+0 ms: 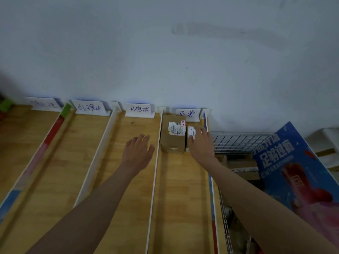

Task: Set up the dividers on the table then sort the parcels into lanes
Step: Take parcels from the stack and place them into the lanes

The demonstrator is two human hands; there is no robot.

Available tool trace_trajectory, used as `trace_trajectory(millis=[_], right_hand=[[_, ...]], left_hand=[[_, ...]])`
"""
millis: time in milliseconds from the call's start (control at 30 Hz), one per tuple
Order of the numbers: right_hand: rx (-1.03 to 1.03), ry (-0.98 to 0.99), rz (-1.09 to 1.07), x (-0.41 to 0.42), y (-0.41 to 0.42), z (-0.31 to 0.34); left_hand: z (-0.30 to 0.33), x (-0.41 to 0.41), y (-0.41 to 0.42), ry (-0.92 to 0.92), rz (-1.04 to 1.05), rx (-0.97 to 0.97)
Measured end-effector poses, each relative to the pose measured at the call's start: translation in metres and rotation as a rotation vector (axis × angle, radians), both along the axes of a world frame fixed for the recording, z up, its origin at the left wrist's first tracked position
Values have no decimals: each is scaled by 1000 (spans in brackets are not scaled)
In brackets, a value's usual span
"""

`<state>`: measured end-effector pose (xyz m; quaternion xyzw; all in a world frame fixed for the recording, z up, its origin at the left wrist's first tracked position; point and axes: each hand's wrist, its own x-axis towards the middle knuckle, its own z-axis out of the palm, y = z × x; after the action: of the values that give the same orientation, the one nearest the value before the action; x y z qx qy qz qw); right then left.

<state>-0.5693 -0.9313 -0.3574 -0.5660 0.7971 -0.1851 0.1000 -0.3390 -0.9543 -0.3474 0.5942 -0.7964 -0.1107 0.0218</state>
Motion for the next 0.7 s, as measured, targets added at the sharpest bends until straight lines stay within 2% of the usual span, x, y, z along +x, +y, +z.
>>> trace_trajectory(millis=[333, 533, 700], right_hand=[[-84, 197, 281, 131, 43, 66], [-86, 220, 387, 236, 69, 90], [-111, 167, 479, 351, 94, 115]], left_hand=[[64, 140, 67, -22, 157, -118], [90, 253, 114, -72, 239, -171], [113, 363, 159, -64, 316, -187]])
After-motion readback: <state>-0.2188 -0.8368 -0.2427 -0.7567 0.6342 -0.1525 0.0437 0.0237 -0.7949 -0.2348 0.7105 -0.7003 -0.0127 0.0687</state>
